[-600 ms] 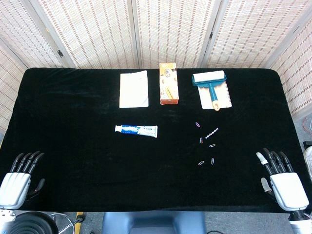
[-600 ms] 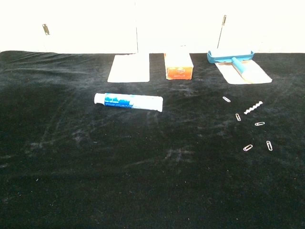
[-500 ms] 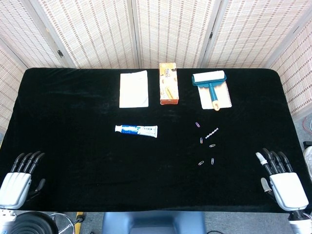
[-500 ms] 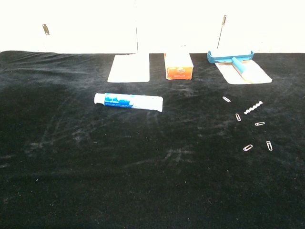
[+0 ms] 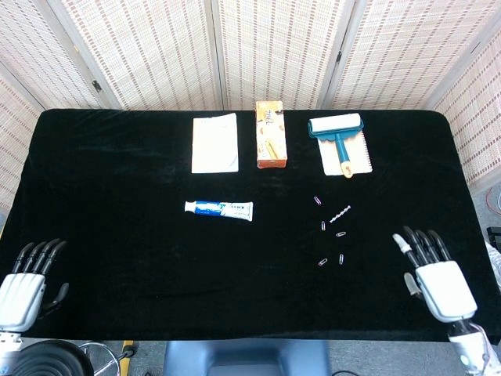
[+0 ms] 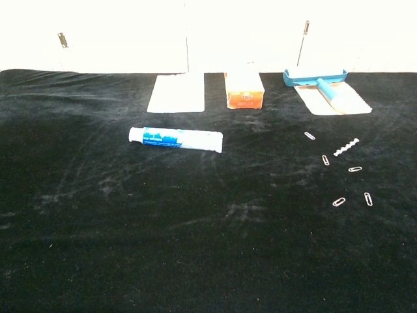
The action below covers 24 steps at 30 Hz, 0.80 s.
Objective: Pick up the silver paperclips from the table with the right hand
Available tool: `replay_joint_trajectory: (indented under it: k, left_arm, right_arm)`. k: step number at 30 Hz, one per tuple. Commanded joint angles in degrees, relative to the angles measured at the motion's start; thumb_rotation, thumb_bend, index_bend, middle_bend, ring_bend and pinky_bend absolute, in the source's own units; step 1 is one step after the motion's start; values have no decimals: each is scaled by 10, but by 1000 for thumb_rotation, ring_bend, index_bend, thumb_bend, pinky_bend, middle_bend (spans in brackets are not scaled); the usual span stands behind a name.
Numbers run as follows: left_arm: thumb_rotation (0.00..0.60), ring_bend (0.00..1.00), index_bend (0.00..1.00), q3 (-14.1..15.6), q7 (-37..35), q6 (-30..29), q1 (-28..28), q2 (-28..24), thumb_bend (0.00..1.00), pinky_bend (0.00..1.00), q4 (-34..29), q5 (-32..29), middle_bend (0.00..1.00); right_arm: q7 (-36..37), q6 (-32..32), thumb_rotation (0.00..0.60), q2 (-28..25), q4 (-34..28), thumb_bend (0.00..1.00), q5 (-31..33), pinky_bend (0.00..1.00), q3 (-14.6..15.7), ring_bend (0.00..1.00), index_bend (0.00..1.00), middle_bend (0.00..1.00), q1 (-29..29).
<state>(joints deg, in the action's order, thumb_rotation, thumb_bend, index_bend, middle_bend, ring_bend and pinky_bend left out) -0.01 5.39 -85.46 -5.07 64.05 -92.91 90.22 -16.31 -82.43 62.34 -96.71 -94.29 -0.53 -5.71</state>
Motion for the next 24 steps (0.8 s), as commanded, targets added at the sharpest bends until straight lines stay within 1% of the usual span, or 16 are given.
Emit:
replay_joint_trajectory:
  k: [1, 3, 6, 10, 14, 19, 24]
  left_arm:
    - [600, 100, 0, -3, 0, 13, -6, 0, 469, 77, -1, -8, 113]
    - [600, 102, 0, -2, -8, 17, -8, -2, 469, 78, 1, -9, 113]
    - [600, 103, 0, -2, -13, 12, -5, -5, 469, 78, 2, -10, 113]
    - [600, 105, 0, 2, -22, -5, 3, -6, 469, 78, 5, 3, 113]
    - [600, 108, 0, 3, -27, 0, 1, -6, 469, 77, 9, 1, 113]
    - [600, 108, 0, 1, -36, 4, -1, -8, 469, 78, 12, -4, 113]
    - [600, 108, 0, -2, -46, 5, -2, -10, 469, 78, 14, -8, 113]
  right_arm:
    - [-5, 24, 600, 8, 3, 503, 21, 0, -22, 0, 91, 0, -24]
    - [-6, 44, 600, 15, 12, 503, 34, 0, -31, 0, 115, 0, -38]
    - [-6, 92, 600, 28, 32, 503, 61, 0, -46, 0, 136, 0, -70]
    - [-6, 165, 600, 50, 54, 501, 104, 0, -62, 0, 138, 0, -115]
    - [-23, 212, 600, 75, 72, 459, 137, 0, -69, 0, 132, 0, -146]
    - [-35, 256, 600, 101, 98, 417, 176, 0, -75, 0, 83, 0, -177]
    - [-37, 279, 600, 124, 128, 408, 188, 0, -76, 0, 81, 0, -201]
